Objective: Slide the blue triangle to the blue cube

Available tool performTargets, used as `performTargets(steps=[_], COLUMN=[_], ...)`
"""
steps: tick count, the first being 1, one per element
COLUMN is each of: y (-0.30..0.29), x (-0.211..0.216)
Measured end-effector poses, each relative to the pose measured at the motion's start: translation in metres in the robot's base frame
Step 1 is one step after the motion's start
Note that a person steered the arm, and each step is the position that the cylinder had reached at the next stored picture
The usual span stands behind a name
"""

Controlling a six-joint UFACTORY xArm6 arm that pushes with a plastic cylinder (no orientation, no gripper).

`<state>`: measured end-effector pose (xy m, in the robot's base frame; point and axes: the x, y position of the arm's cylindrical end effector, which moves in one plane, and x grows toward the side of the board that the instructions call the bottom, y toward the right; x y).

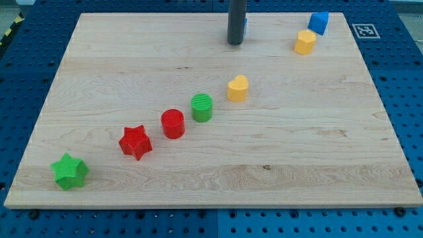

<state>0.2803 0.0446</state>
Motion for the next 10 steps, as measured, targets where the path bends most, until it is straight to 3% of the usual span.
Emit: performTargets(steps=[2,4,5,6,8,9,10], y=[0.013,0.113,0.186,0.252,0.275,0.268,0.222], x=[0.004,0.083,0.093,0.077,-0.044,-0.044,-0.044])
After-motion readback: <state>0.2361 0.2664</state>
